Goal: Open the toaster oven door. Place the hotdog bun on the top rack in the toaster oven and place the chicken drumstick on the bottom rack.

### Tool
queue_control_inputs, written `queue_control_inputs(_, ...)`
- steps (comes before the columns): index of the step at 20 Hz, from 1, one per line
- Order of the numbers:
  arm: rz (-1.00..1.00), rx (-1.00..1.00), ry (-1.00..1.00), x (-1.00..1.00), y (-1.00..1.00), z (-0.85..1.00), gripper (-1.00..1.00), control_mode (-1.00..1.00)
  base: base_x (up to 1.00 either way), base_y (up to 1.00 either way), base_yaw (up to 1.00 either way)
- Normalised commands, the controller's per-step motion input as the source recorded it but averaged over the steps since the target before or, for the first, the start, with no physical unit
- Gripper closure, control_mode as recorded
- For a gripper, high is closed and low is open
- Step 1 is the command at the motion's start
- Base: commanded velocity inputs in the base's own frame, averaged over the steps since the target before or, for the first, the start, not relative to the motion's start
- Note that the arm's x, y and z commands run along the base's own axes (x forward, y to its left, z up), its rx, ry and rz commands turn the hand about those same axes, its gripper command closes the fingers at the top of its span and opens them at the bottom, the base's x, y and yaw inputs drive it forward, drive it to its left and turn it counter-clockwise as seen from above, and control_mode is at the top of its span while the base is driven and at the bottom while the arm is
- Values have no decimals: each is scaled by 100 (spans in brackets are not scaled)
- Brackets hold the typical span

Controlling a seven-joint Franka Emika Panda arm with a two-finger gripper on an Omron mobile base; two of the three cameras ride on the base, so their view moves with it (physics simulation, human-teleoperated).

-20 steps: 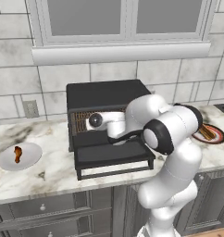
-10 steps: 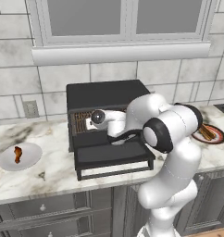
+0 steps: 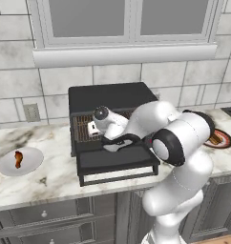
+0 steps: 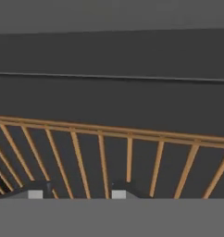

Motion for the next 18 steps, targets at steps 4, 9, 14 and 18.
queue_control_inputs(4, 0, -13, 34, -100, 13, -68, -100, -100, 0, 0, 0)
queue_control_inputs(9, 0, -13, 31, -100, 13, -70, -100, -100, 0, 0, 0)
queue_control_inputs(14, 0, -10, 25, -100, 12, -64, -100, -100, 0, 0, 0)
queue_control_inputs(18, 0, -5, 14, -100, 10, -55, -100, -100, 0, 0, 0)
